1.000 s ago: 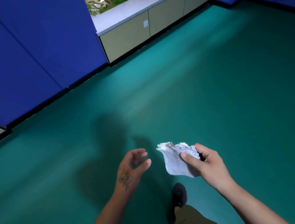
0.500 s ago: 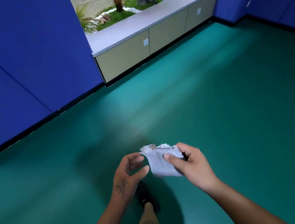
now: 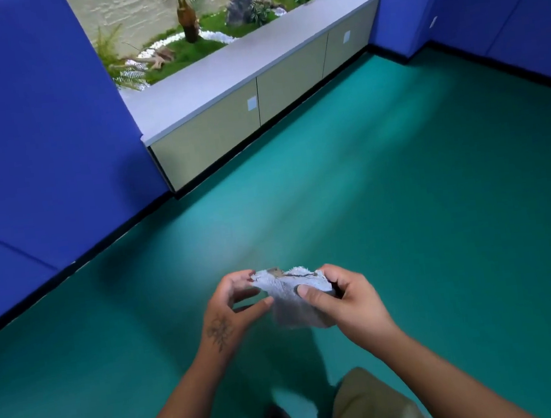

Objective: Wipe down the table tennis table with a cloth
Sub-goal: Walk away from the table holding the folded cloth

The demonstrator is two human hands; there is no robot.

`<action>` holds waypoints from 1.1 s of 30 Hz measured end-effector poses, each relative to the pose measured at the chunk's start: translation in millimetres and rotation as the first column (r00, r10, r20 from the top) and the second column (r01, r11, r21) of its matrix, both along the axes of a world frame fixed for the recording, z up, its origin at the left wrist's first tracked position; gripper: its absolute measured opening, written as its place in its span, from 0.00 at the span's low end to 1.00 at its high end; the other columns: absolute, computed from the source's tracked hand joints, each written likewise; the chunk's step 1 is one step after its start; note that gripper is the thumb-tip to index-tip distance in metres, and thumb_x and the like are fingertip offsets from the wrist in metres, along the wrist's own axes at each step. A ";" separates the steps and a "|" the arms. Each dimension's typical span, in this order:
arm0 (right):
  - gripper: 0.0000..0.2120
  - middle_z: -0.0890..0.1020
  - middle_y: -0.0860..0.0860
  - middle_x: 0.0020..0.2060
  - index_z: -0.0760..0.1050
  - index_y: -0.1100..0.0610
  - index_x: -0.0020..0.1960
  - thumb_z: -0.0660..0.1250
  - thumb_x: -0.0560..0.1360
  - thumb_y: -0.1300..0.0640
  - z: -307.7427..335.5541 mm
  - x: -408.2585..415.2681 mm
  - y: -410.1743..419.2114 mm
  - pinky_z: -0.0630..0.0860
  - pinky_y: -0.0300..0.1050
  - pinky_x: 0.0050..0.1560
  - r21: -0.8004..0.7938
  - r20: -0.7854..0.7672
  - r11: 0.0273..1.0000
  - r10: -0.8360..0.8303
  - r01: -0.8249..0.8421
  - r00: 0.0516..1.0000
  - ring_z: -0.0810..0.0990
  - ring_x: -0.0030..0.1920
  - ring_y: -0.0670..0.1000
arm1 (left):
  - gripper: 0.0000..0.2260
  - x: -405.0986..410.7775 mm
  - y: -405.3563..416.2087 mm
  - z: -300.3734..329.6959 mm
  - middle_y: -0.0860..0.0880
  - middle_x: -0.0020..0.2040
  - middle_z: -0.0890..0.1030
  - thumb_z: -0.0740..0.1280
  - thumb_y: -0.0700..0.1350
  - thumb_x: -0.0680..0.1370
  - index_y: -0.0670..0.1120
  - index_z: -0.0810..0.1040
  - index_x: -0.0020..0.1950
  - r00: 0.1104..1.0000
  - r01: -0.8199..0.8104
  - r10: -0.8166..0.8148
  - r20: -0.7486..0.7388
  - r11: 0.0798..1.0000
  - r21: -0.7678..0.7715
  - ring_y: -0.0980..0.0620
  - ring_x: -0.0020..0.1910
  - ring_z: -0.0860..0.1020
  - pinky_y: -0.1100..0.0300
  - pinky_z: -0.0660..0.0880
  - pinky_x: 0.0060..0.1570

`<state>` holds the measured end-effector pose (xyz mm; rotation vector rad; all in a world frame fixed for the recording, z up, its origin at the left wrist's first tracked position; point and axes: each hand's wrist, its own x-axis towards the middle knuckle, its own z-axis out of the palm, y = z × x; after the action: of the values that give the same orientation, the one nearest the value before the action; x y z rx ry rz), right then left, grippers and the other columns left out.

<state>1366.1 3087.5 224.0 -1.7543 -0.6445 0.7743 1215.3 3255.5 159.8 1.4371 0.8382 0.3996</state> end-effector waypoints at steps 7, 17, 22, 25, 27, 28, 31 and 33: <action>0.18 0.70 0.44 0.31 0.73 0.56 0.39 0.73 0.73 0.42 -12.9 100.0 97.8 0.65 0.47 0.36 -0.009 0.084 0.999 0.044 -0.043 0.995 0.68 0.34 0.45 | 0.31 85.0 96.8 -3.3 0.51 0.57 0.87 0.84 0.50 0.61 0.47 0.81 0.62 0.997 -0.080 0.080 -0.018 0.997 0.004 0.50 0.56 0.86 0.59 0.82 0.53; 0.11 0.70 0.42 0.29 0.75 0.52 0.38 0.73 0.72 0.48 -20.0 265.3 257.9 0.63 0.47 0.36 0.014 0.039 0.981 0.193 -0.193 0.980 0.67 0.33 0.44 | 0.28 209.2 219.0 5.1 0.51 0.59 0.88 0.82 0.45 0.64 0.46 0.81 0.63 0.963 -0.261 0.262 -0.066 0.965 0.027 0.49 0.58 0.86 0.56 0.82 0.56; 0.13 0.70 0.42 0.29 0.73 0.50 0.36 0.74 0.75 0.51 -5.3 317.8 342.2 0.63 0.46 0.36 0.026 0.024 0.957 0.288 -0.289 0.957 0.66 0.33 0.45 | 0.29 250.6 269.1 18.0 0.51 0.59 0.88 0.82 0.44 0.64 0.47 0.81 0.64 0.933 -0.356 0.356 -0.047 0.934 -0.014 0.50 0.58 0.86 0.53 0.81 0.57; 0.13 0.70 0.43 0.30 0.73 0.54 0.38 0.73 0.73 0.48 -3.7 338.0 398.0 0.63 0.45 0.36 0.052 0.003 0.938 0.343 -0.342 0.939 0.66 0.34 0.45 | 0.29 272.8 313.5 14.5 0.51 0.59 0.88 0.82 0.44 0.64 0.47 0.81 0.64 0.916 -0.401 0.400 -0.034 0.915 -0.037 0.49 0.59 0.85 0.52 0.81 0.59; 0.14 0.70 0.43 0.30 0.73 0.55 0.38 0.73 0.74 0.48 -5.5 348.3 430.7 0.63 0.44 0.35 0.046 0.010 0.924 0.381 -0.381 0.925 0.66 0.34 0.44 | 0.30 286.8 345.4 11.3 0.50 0.59 0.87 0.83 0.45 0.63 0.48 0.81 0.64 0.908 -0.420 0.419 -0.019 0.905 -0.067 0.49 0.60 0.85 0.51 0.80 0.59; 0.14 0.70 0.43 0.30 0.73 0.55 0.38 0.73 0.74 0.48 -8.1 354.7 450.9 0.63 0.44 0.35 0.039 0.013 0.918 0.395 -0.395 0.919 0.66 0.34 0.44 | 0.31 294.7 366.4 8.4 0.49 0.60 0.87 0.83 0.46 0.63 0.49 0.81 0.65 0.905 -0.425 0.426 -0.012 0.902 -0.080 0.49 0.60 0.85 0.50 0.80 0.60; 0.16 0.69 0.43 0.30 0.72 0.56 0.37 0.73 0.74 0.48 -13.1 370.8 501.5 0.62 0.42 0.34 0.032 0.003 0.918 0.397 -0.396 0.918 0.66 0.34 0.45 | 0.33 315.2 424.2 -0.9 0.48 0.61 0.86 0.84 0.49 0.61 0.50 0.81 0.65 0.903 -0.424 0.428 0.021 0.899 -0.114 0.48 0.61 0.85 0.50 0.81 0.60; 0.18 0.70 0.45 0.31 0.72 0.58 0.37 0.74 0.72 0.47 -13.1 382.5 534.6 0.62 0.43 0.35 0.046 -0.020 0.929 0.369 -0.368 0.929 0.66 0.34 0.46 | 0.31 329.0 461.4 -2.0 0.48 0.62 0.86 0.84 0.47 0.63 0.51 0.81 0.66 0.916 -0.390 0.398 0.047 0.912 -0.126 0.48 0.60 0.85 0.55 0.82 0.57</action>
<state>1748.6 3622.1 210.8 -1.5999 -0.9823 1.0319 1544.3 3716.8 157.7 1.1361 1.0789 0.6940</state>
